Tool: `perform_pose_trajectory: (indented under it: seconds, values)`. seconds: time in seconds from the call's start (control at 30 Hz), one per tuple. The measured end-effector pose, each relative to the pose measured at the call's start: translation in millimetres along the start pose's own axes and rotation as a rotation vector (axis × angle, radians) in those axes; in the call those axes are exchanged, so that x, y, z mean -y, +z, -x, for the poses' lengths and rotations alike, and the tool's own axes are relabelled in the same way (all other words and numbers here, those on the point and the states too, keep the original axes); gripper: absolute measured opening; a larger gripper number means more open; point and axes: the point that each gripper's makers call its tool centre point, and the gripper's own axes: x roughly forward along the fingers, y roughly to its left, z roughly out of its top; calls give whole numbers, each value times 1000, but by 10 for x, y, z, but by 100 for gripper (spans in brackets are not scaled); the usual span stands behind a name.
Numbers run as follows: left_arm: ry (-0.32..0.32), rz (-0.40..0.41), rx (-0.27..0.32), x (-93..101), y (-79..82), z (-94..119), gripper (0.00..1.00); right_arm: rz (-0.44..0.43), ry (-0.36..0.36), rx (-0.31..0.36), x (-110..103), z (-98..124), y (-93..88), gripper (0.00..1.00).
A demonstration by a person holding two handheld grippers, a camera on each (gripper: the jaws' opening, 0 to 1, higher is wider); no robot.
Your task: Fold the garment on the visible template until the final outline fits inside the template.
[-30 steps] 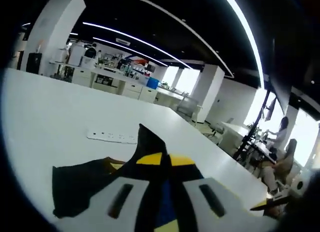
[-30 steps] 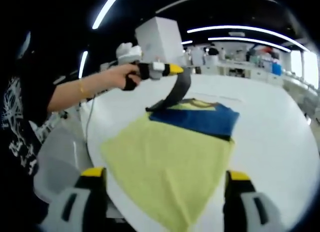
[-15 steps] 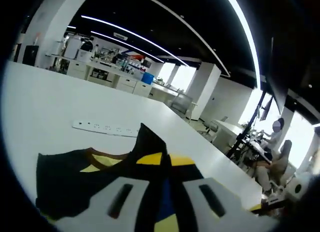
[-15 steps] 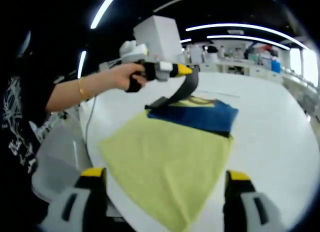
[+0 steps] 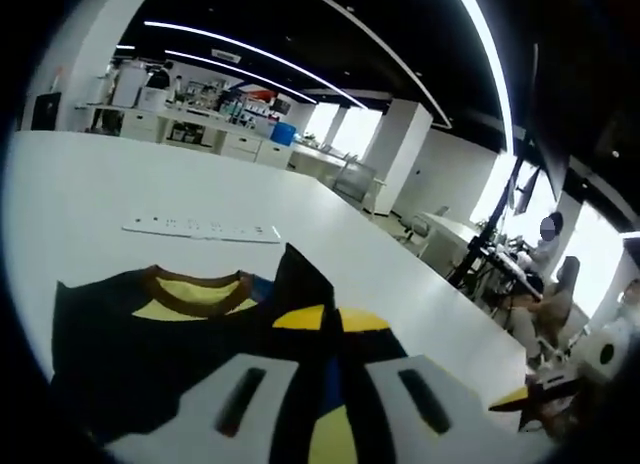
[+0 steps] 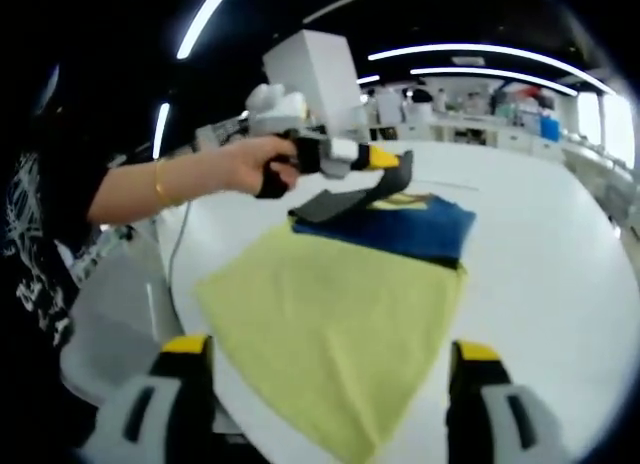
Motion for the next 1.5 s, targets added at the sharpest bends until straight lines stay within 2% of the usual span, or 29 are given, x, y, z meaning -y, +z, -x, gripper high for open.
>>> perform_pose_trajectory:
  seconds: [0.23, 0.27, 0.33, 0.37, 0.47, 0.63, 0.77, 0.87, 1.0, 1.13, 1.33, 1.43, 1.5]
  values:
    - [-7, -52, -97, 70, -359, -54, 0, -5, -4, 0, -4, -1, -7, 98]
    - [-10, -41, -104, 66, -398, -65, 0, -6, -5, 1, -5, 0, -8, 98]
    - [-28, 49, -107, 112, -466, -88, 0, -8, -6, 3, -4, 3, -10, 98]
    - [-23, 63, -113, 107, -489, -94, 0, -11, -8, 4, 0, 4, -13, 98]
    - [-35, 33, -110, 120, -531, -133, 2, -15, -13, 4, 16, 9, -24, 98]
    - [-67, -21, -100, 195, -484, -102, 14, -18, -17, 9, 29, 15, -16, 98]
    - [-69, -23, -94, 170, -452, -44, 32, -16, -16, 10, 31, -2, -2, 98]
    - [-45, -102, -91, 114, -404, 32, 47, -12, -13, 12, 22, -17, 18, 98]
    - [-22, -139, -73, -13, -325, 119, 64, -6, -6, 13, 14, -33, 41, 98]
    - [-31, -261, -77, -93, -285, 261, 72, -2, -1, 21, 11, -44, 77, 98]
    - [-27, -294, -37, -224, -224, 466, 89, 0, 0, 20, 27, -61, 82, 98]
    - [-6, -327, -37, -384, -197, 581, 94, -1, 3, 24, 12, -68, 99, 98]
    - [5, -340, -32, -424, -188, 627, 97, -2, 4, 30, 20, -70, 111, 98]
